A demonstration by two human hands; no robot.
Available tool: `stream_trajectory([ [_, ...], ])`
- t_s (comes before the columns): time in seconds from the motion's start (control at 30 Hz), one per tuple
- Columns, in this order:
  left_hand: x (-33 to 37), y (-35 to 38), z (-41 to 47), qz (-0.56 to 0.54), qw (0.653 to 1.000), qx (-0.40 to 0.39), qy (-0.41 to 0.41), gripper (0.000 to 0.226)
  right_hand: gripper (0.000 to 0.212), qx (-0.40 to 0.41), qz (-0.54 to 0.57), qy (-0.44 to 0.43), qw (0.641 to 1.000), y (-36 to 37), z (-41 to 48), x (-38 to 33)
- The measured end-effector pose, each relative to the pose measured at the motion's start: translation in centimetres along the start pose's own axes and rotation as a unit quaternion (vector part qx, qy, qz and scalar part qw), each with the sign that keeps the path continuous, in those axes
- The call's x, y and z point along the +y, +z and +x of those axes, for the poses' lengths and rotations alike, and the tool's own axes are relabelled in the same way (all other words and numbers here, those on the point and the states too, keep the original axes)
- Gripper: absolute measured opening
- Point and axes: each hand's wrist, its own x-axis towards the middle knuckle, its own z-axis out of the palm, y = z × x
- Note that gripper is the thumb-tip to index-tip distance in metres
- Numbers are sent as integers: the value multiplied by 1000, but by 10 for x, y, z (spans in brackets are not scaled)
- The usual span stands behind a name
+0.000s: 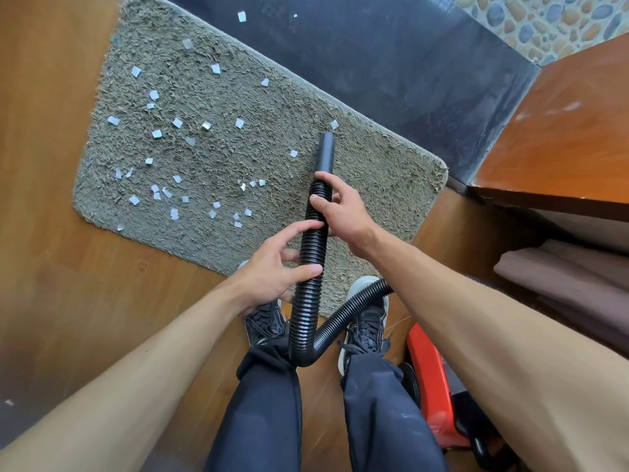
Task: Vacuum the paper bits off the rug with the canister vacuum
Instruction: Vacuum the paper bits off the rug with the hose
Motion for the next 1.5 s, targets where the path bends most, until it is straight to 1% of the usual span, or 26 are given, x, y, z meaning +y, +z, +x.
stream_trajectory([
  [0.3,17,-4,14,32,999,1,14,60,45,26,4,-3,1000,-4,12,-16],
  [0.5,8,-6,4,11,1000,5,4,61,47,-11,-11,17,1000,1,9,-15],
  [0.77,-21,5,-22,-14,999,41,1,60,48,-50,-51,32,997,21,-6,6],
  [0.87,-33,7,-26,-42,997,57,5,60,48,-65,-60,34,995,28,-9,10],
  [1.0,-41,7,-29,-51,996,71,12,59,48,-80,-65,34,994,34,-10,9],
  [1.3,-35,2,-23,-47,997,57,24,59,46,-50,-49,6,998,30,-6,8],
  [1.5,-12,6,-7,-2,999,33,27,59,44,-13,-30,10,999,8,2,1],
])
